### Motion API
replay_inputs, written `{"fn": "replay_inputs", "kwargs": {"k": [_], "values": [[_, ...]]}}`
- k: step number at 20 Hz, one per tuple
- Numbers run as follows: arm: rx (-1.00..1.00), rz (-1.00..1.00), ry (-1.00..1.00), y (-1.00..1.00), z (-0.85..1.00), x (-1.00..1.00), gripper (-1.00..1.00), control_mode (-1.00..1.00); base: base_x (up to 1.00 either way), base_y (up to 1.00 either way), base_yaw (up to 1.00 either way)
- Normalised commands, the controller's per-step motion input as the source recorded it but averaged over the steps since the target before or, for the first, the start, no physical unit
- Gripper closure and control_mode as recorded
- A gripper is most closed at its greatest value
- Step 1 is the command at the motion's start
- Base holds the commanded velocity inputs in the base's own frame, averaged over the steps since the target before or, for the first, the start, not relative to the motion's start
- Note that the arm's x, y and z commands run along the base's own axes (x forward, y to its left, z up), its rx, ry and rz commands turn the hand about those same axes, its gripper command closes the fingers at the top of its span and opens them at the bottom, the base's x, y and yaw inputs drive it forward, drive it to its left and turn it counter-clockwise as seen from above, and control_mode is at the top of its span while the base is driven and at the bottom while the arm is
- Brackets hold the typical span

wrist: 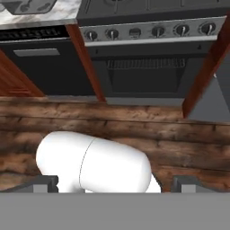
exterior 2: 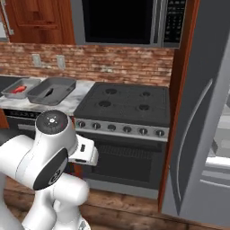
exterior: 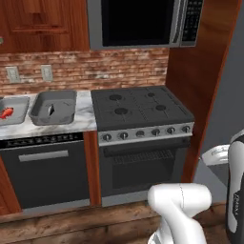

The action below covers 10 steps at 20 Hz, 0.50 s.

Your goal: Place one cucumber and one fish in each tupperware on the nearby counter, to pack two identical lunches.

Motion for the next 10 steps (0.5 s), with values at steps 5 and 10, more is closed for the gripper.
{"fn": "replay_inputs", "kwargs": {"k": [5,10], "values": [[0.00,0.00,0.00,0.00,0.00,0.00,-1.00,1.00,-0.73,-0.32,0.00],[0.00,0.00,0.00,0.00,0.00,0.00,-1.00,1.00,-0.31,-0.72,0.00]]}}
